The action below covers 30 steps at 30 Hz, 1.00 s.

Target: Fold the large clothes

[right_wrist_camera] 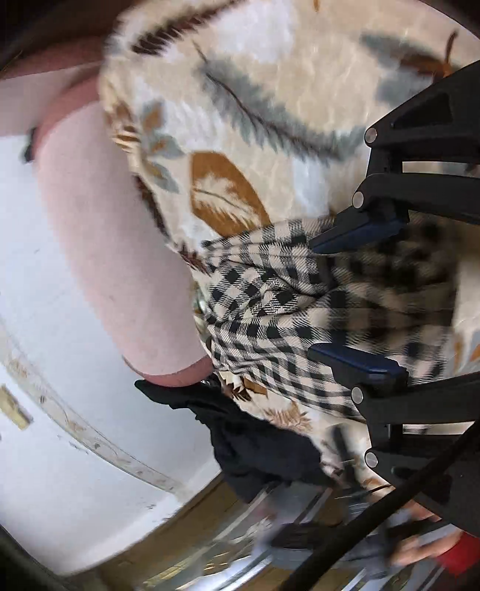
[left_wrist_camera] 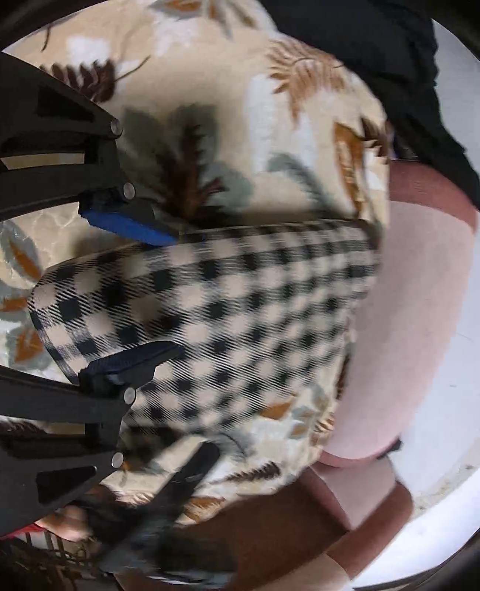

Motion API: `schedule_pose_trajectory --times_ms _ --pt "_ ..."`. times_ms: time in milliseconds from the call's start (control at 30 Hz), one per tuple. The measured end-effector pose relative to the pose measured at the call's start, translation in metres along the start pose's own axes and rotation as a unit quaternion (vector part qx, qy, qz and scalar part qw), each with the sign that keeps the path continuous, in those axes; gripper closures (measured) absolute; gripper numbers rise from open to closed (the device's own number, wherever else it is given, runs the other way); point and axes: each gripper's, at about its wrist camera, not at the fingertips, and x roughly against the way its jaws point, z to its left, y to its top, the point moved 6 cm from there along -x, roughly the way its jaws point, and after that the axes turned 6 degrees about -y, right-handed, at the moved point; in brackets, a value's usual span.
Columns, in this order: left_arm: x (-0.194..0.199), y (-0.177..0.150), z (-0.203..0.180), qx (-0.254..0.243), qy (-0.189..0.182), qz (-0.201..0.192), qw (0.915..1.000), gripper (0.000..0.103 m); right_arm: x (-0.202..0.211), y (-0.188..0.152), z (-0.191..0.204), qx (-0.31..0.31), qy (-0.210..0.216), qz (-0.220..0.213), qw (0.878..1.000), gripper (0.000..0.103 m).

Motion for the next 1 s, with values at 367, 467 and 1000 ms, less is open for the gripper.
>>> schedule_pose_trajectory --times_ms 367,467,1000 --pt "-0.038 -0.023 -0.007 -0.057 0.103 0.018 0.9928 0.054 -0.084 0.015 -0.012 -0.08 0.075 0.047 0.993 0.046" --pt "-0.042 -0.026 -0.009 -0.059 0.116 0.013 0.9914 0.054 -0.089 0.015 -0.003 -0.079 0.083 0.041 0.993 0.041" --pt "-0.027 -0.03 -0.032 -0.079 0.116 0.007 0.9901 0.054 -0.048 0.031 -0.003 -0.027 -0.034 0.013 0.999 0.099"
